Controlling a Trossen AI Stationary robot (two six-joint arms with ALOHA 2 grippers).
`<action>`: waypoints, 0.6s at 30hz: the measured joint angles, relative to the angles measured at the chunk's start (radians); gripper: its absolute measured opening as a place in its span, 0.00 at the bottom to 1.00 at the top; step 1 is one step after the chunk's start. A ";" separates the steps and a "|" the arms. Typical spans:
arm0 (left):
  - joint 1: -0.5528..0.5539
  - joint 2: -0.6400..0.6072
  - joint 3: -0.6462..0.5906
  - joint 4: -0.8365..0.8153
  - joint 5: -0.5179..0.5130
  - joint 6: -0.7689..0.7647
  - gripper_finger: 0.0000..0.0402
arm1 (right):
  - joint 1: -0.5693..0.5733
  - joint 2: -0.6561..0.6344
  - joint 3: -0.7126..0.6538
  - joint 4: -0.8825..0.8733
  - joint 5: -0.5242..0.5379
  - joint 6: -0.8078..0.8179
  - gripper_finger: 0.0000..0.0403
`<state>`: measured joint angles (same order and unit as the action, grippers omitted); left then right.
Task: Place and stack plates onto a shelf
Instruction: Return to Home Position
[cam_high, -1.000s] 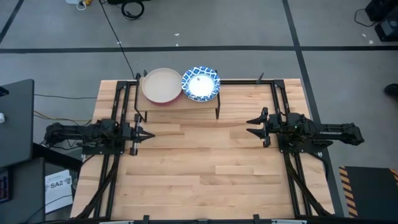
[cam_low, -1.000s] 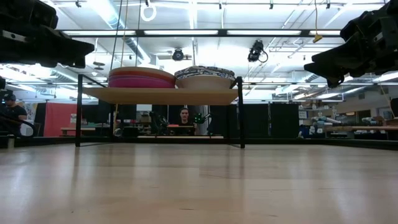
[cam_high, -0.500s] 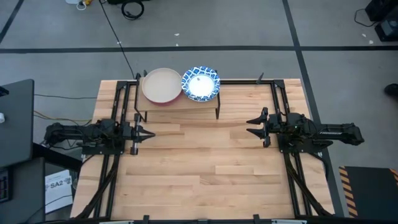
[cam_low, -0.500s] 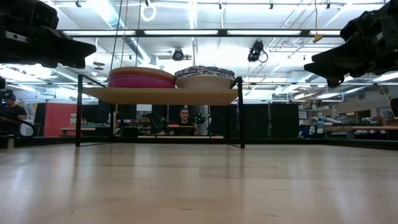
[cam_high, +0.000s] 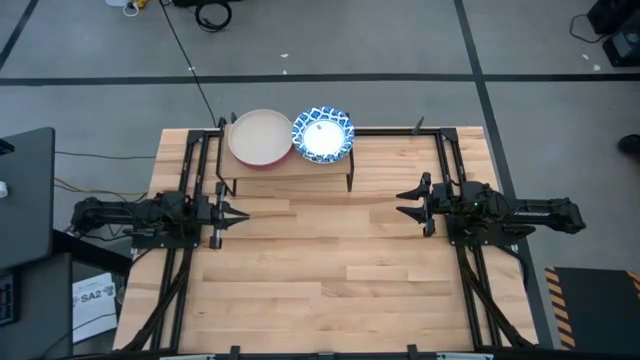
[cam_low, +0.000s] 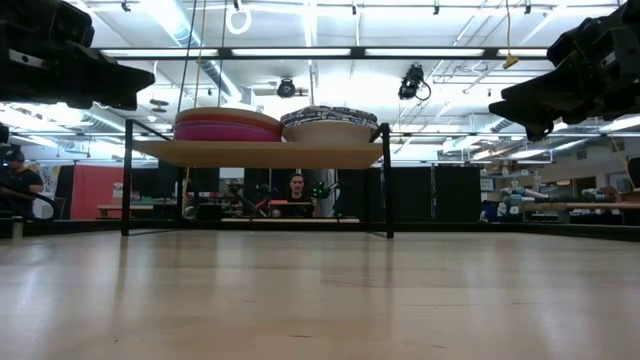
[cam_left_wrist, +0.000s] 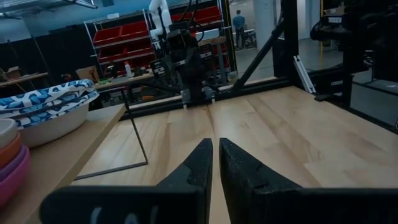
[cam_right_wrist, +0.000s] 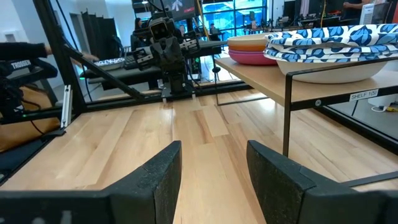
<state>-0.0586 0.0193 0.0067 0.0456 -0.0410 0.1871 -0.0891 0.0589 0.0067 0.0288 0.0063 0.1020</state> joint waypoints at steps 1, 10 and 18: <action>0.000 0.000 0.000 0.000 0.000 0.000 0.09 | 0.000 0.000 0.000 0.000 0.000 0.000 0.46; -0.003 -0.018 0.000 0.006 0.000 0.000 0.09 | 0.000 0.000 0.000 0.000 0.000 0.000 0.46; -0.003 -0.018 0.000 0.003 0.000 0.000 0.09 | 0.000 0.000 0.000 0.000 0.000 0.000 0.46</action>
<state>-0.0612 0.0013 0.0067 0.0490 -0.0406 0.1867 -0.0891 0.0588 0.0067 0.0288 0.0063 0.1020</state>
